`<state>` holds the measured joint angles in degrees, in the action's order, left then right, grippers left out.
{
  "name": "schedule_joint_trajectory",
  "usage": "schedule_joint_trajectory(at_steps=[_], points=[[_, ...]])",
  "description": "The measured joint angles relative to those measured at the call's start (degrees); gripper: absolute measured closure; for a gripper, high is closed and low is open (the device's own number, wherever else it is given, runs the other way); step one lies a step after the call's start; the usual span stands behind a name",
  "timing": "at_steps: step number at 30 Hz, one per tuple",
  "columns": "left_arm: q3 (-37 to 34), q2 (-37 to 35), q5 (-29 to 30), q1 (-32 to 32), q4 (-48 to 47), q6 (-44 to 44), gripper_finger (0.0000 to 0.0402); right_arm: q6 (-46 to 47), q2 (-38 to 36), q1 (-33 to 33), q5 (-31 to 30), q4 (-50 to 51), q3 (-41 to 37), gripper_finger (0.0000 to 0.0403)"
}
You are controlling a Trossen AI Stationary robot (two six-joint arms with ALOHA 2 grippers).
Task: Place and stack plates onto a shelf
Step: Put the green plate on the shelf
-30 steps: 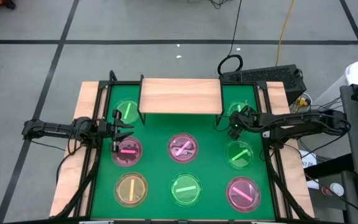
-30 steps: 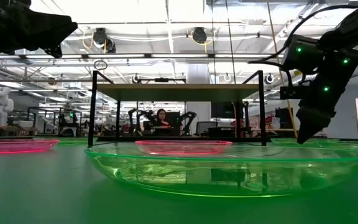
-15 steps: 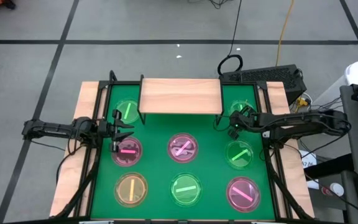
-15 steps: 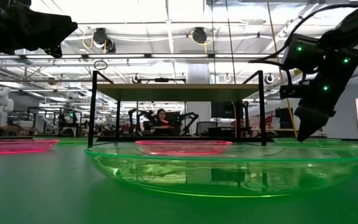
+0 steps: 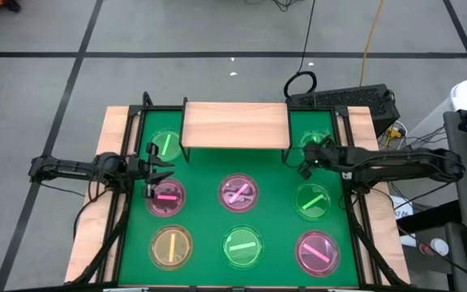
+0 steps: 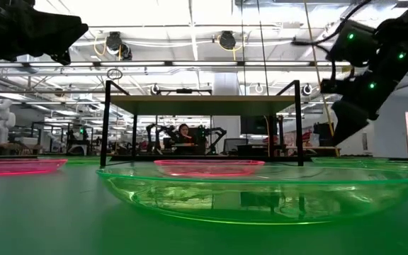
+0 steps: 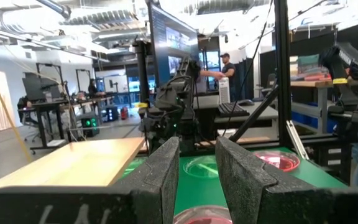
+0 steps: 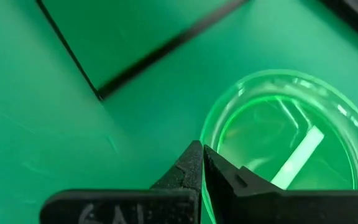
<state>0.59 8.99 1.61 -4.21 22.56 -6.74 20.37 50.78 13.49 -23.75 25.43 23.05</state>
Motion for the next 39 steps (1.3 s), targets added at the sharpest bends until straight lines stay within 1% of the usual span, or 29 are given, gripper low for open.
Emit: schedule_joint_trajectory(at_steps=[6, 11, 13, 15, 17, 24, 26, 28, 33, 39], points=[[0.0, 0.0, 0.0, 0.0, 1.9, -0.3, 0.0289, 0.3, -5.5, -0.6, 0.3, 0.5, 0.0, 0.0403], [0.0, 0.0, 0.0, 0.0, 1.8, -0.5, 0.0289, -0.1, -6.2, -0.6, 4.8, 1.2, 0.0, 0.0402], [0.0, 0.0, 0.0, 0.0, 1.8, -0.5, 0.0289, -0.4, -5.6, -0.6, 6.1, 1.7, 0.0, 0.0396], [0.0, 0.0, 0.0, 0.0, 1.8, -0.5, 0.0289, -0.4, -4.8, -0.6, 6.1, 1.9, 0.0, 0.0379], [0.0, 0.0, 0.0, 0.0, 1.8, -0.6, 0.0289, -0.7, -3.7, -0.6, 6.0, 1.8, 0.0, 0.0355], [0.0, 0.0, 0.0, 0.0, 1.7, -0.7, 0.0289, -0.8, 3.3, -0.6, 5.6, 1.8, 0.0, 0.0253], [0.0, 0.0, 0.0, 0.0, 1.7, -0.9, 0.0289, -0.9, 5.7, -0.6, 3.9, 1.8, 0.0, 0.0234], [0.0, 0.0, 0.0, 0.0, 1.7, -0.9, 0.0289, -0.9, 7.7, -0.4, 2.2, 2.0, 0.0, 0.0224], [0.0, 0.0, 0.0, 0.0, 1.7, -0.9, 0.0289, -0.2, 11.1, 0.9, -1.5, 2.4, 0.0, 0.0226], [0.0, 0.0, 0.0, 0.0, 1.7, -1.0, 0.0289, 0.3, 13.3, 3.1, -1.7, 2.3, 0.1, 0.0249]])
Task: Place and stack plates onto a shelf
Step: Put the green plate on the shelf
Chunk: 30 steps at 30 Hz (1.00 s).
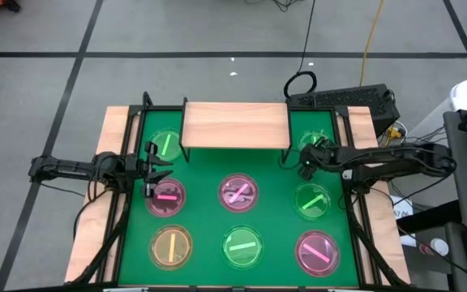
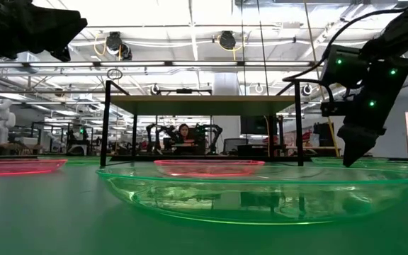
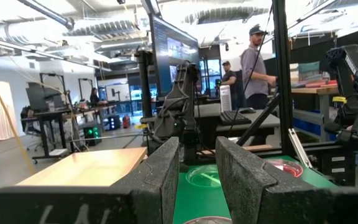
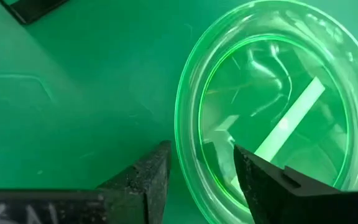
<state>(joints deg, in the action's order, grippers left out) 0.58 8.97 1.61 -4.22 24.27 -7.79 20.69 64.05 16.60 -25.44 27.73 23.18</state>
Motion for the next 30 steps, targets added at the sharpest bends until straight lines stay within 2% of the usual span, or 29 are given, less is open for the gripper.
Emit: schedule_joint_trajectory(at_steps=[5, 13, 20, 30], points=[[0.0, 0.0, 0.0, 0.0, 0.0, 0.0, 0.0289, 0.3, 1.0, 1.5, 0.3, -0.2, 0.1, 0.0286], [0.0, 0.0, 0.0, 0.0, 0.0, 0.2, 0.0289, 0.3, 1.1, 1.8, -0.1, 0.0, -0.1, 0.0395], [0.0, 0.0, 0.0, 0.0, 0.0, 0.6, 0.0289, 2.5, -2.9, 1.7, -0.4, 0.1, -0.2, 0.0402], [0.0, 0.0, 0.0, 0.0, 0.0, 1.0, 0.0289, 2.2, -17.7, 1.7, -0.5, -3.7, -0.2, 0.0403]])
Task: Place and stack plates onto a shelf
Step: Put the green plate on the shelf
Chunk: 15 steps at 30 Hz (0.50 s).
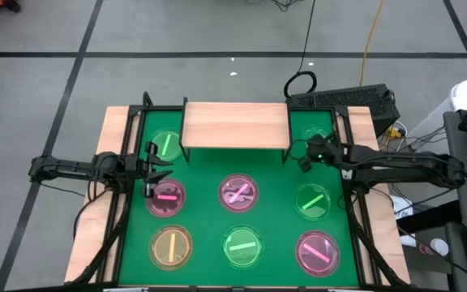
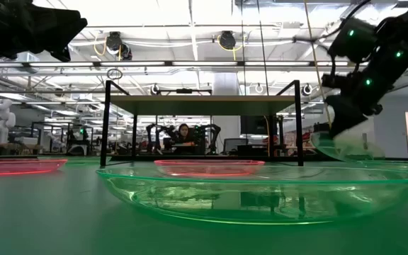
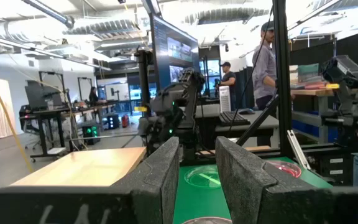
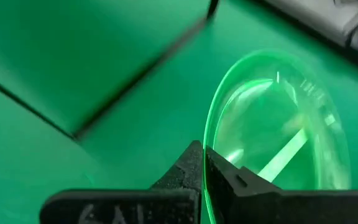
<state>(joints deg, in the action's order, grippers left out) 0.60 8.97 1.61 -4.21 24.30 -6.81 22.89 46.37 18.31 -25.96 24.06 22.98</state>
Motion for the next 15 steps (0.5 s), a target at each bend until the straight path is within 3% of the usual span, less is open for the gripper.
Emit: schedule_joint_trajectory(at_steps=[8, 15], points=[[0.0, 0.0, 0.0, 0.0, 0.0, 1.1, 0.0289, -2.8, -10.8, 0.0, -1.3, -5.8, 0.0, 0.0403], [0.0, 0.0, 0.0, 0.0, 0.0, 1.2, 0.0289, -7.6, -14.9, 0.0, -4.5, -10.3, 2.6, 0.0403]])
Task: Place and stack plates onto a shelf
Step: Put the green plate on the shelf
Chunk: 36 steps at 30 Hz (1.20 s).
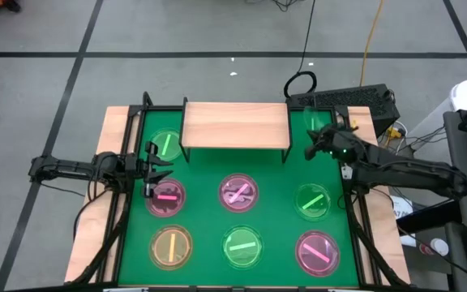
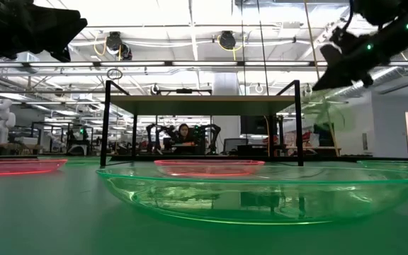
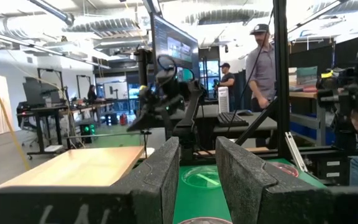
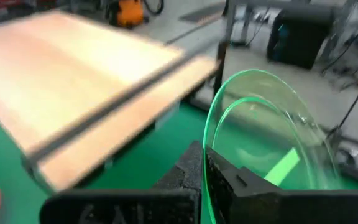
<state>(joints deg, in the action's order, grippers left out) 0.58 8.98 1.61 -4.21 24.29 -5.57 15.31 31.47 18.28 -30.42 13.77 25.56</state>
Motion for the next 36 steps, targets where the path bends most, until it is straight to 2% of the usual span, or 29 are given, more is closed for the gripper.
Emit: schedule_joint_trajectory(at_steps=[5, 13, 25, 36], points=[[0.0, 0.0, 0.0, 0.0, 0.0, 0.1, 0.0289, -4.9, 1.0, 0.0, -0.8, -1.3, 6.4, 0.0403], [0.0, 0.0, 0.0, 0.0, 0.0, 0.1, 0.0289, -10.5, 9.9, -0.9, 9.8, -7.0, 14.8, 0.0403], [0.0, 0.0, 0.0, 0.0, 0.1, -0.1, 0.0289, -22.0, 28.5, -8.6, 9.5, -11.0, 24.4, 0.0403], [0.0, 0.0, 0.0, 0.0, 0.1, -0.2, 0.0289, -26.1, 41.6, -10.5, 9.4, -17.2, 24.8, 0.0403]])
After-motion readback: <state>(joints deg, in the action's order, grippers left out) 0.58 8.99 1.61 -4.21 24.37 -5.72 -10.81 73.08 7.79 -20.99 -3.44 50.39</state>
